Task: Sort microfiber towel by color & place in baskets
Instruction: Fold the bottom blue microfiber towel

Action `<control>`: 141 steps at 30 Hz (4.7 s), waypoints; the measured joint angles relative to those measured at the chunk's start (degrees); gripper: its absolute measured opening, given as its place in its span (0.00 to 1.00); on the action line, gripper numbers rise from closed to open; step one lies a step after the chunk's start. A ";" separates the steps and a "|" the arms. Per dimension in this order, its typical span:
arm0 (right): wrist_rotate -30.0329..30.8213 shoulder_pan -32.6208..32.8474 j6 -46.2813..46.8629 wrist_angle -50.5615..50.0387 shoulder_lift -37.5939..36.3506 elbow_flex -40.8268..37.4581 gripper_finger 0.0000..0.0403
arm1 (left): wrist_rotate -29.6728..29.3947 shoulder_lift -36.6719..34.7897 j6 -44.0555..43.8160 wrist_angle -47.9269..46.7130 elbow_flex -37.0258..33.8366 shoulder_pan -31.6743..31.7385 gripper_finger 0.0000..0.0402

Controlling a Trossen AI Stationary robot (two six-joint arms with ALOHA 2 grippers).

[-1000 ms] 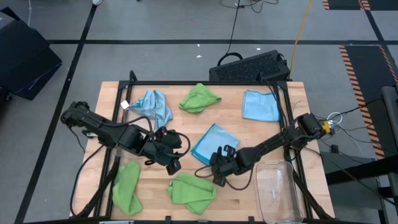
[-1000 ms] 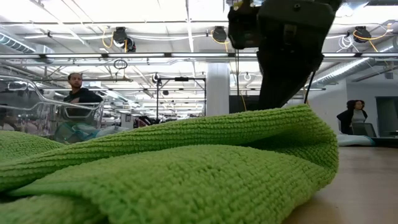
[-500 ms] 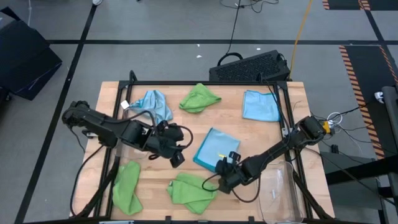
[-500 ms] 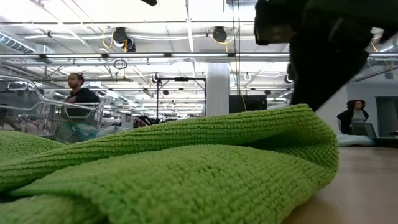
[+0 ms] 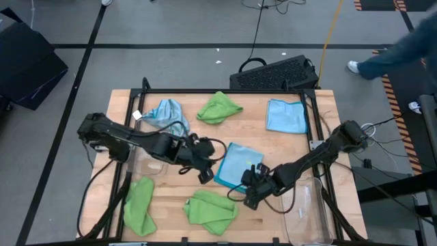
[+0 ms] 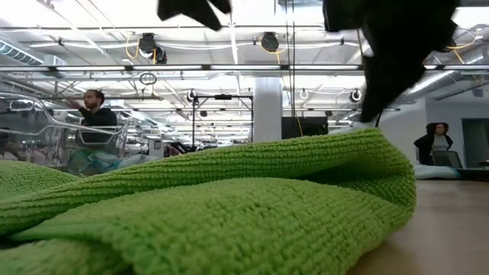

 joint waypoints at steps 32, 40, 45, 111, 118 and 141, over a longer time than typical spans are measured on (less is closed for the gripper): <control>-4.37 -18.63 -22.02 10.33 -7.92 -21.87 0.38 | 15.93 25.20 -0.54 3.92 0.02 4.77 0.42; -4.55 -27.78 -29.92 18.49 -7.93 -26.00 0.38 | 30.19 25.24 -3.47 11.30 0.02 4.88 0.42; -4.57 -33.24 -32.30 25.80 -7.85 -28.30 0.38 | 30.90 25.22 -3.48 16.11 0.02 4.48 0.42; -13.82 -46.56 -3.27 36.48 -13.85 -33.56 0.39 | 9.15 17.98 -39.88 55.22 -31.41 23.52 0.59; -14.93 -46.56 -3.42 36.47 -13.85 -33.56 0.39 | 8.51 18.03 -42.82 55.12 -31.45 21.85 0.59; -16.19 -46.53 -6.35 36.08 -13.87 -33.50 0.39 | 10.35 18.57 -43.91 57.68 -31.49 19.59 0.38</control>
